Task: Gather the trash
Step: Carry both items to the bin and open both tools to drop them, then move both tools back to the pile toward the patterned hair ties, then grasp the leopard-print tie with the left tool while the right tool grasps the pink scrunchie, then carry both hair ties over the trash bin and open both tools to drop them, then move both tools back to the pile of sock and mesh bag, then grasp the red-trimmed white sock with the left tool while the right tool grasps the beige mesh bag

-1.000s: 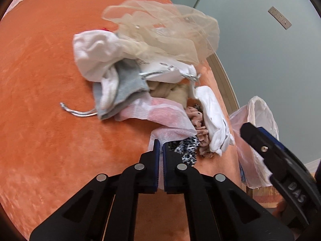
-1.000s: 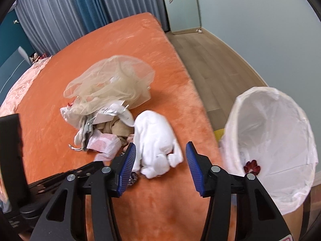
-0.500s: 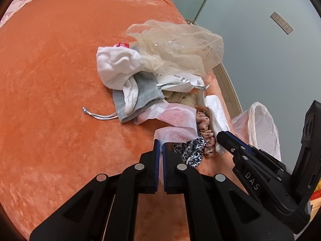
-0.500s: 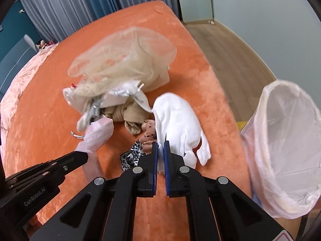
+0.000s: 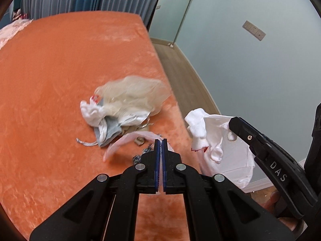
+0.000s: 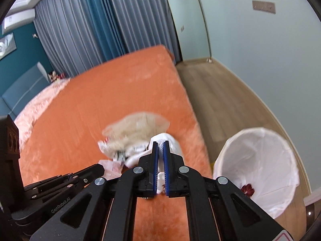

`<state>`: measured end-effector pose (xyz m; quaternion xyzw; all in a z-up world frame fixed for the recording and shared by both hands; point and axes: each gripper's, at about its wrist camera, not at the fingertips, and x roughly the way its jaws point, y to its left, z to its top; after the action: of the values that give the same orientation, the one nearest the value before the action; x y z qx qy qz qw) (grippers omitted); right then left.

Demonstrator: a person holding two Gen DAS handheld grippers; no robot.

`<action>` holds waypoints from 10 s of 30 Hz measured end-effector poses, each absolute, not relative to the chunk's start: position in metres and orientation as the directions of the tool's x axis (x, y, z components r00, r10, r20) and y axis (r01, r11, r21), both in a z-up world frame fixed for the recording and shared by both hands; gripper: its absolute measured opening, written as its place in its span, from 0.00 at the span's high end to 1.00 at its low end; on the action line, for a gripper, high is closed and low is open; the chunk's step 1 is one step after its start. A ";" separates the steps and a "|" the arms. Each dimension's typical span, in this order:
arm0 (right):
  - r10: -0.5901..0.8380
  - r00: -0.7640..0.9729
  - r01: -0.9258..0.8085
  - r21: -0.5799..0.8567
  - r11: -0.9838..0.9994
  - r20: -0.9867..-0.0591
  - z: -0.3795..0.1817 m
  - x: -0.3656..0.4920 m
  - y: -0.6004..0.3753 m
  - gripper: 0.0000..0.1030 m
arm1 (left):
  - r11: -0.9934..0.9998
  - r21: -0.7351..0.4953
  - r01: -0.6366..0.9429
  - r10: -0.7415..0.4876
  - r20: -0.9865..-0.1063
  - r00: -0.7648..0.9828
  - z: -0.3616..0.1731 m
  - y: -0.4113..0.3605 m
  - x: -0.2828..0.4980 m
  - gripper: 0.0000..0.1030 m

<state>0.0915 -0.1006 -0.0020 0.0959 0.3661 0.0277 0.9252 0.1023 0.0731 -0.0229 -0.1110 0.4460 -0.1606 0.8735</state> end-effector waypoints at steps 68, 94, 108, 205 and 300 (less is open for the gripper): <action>-0.135 0.791 0.308 0.197 0.931 -0.596 0.045 0.015 -0.263 0.75 | 0.795 -0.297 0.529 -0.581 -0.624 0.523 0.069 -0.134 0.093 0.64; -0.033 0.788 0.164 0.158 0.974 -0.614 0.049 0.032 -0.168 0.64 | 0.890 -0.271 0.366 -0.451 -0.646 0.616 0.058 -0.024 0.098 0.63; 0.017 0.762 0.095 0.138 0.986 -0.647 0.038 0.050 -0.118 0.64 | 0.926 -0.281 0.254 -0.379 -0.668 0.640 0.039 0.040 0.106 0.61; 0.013 0.799 0.161 0.235 0.959 -0.602 0.022 0.052 -0.197 0.95 | 0.872 -0.304 0.384 -0.471 -0.732 0.492 -0.014 -0.049 0.123 0.86; 0.137 0.641 0.093 0.253 0.963 -0.755 -0.077 0.238 -0.053 0.34 | 0.933 -0.356 -0.060 -0.282 -0.822 0.495 -0.113 0.175 0.236 0.25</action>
<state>0.2380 -0.0532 -0.0768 0.1356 0.4236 0.0123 0.8956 0.2356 0.1749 -0.1127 -0.1714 0.4983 -0.0654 0.8474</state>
